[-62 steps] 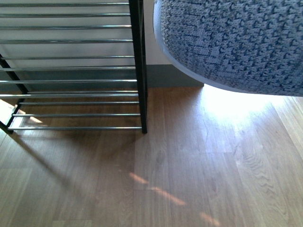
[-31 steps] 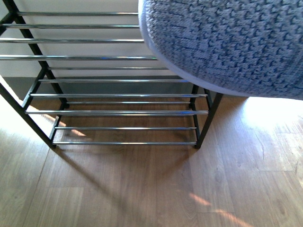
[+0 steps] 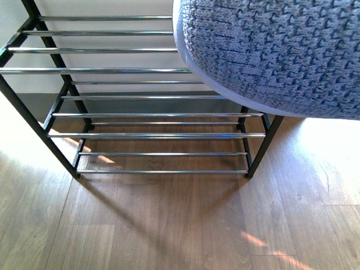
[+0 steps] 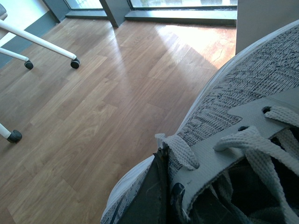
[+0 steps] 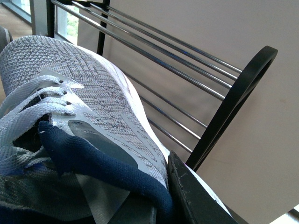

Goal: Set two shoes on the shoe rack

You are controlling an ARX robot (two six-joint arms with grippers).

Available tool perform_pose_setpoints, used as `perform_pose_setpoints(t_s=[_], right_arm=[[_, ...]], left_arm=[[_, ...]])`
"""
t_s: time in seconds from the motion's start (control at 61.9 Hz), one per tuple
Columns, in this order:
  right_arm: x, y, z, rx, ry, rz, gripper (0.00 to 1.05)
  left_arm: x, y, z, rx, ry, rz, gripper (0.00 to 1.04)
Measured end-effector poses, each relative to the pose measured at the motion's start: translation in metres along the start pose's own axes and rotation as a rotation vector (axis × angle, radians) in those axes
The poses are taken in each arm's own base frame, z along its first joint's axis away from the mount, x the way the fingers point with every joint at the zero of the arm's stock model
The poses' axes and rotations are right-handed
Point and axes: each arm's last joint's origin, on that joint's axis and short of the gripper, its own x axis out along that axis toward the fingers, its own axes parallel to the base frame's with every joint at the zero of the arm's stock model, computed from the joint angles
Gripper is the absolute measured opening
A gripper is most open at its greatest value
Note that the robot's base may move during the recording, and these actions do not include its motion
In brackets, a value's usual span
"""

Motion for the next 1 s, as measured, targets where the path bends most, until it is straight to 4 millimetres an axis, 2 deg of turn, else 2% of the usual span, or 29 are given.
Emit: perform_pose_setpoints(t_s=[1.002], right_arm=[[0.0, 0.0, 0.0, 0.0, 0.0, 0.0, 0.04]], left_arm=[[0.0, 0.0, 0.0, 0.002, 0.0, 0.001, 0.02]])
